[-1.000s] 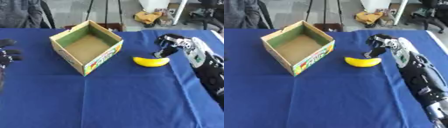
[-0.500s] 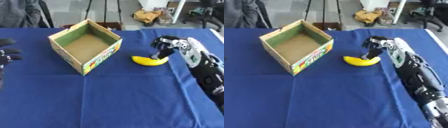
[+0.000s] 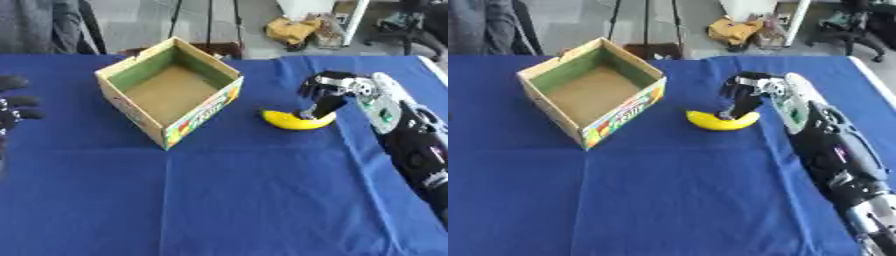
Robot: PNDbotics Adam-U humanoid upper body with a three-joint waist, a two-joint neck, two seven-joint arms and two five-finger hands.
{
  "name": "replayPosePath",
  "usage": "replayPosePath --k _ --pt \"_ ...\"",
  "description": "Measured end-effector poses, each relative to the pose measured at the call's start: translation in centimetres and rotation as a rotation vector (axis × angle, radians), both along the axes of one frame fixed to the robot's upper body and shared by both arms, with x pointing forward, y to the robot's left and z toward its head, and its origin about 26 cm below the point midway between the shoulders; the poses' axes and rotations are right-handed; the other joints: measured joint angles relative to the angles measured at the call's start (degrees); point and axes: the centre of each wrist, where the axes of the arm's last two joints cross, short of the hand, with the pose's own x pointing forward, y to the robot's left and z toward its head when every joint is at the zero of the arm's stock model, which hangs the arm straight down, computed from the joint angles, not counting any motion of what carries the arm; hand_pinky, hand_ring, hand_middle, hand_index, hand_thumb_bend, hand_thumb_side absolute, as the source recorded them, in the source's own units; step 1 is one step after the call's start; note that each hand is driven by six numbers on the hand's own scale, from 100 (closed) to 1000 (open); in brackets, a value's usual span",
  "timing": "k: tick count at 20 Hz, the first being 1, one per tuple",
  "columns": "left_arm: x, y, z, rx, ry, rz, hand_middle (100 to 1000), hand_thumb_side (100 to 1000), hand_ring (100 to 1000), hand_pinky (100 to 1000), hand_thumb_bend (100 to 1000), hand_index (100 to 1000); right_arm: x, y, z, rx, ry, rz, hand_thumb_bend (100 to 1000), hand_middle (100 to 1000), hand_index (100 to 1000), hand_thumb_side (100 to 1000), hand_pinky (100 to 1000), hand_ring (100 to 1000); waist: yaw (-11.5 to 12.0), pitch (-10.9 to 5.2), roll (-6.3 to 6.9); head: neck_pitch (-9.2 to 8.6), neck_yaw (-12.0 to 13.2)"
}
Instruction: Pick up objects on the table and place them in the box.
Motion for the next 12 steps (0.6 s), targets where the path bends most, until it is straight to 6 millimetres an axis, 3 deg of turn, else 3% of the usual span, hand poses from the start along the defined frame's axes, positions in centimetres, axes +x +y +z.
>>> replayPosePath --k 12 --pt "0.0 0.0 0.0 -0.001 0.0 -0.001 671 1000 617 589 573 722 -0.13 0.08 -0.47 -0.02 0.061 0.007 354 743 838 385 712 768 0.23 -0.04 0.23 0.01 -0.02"
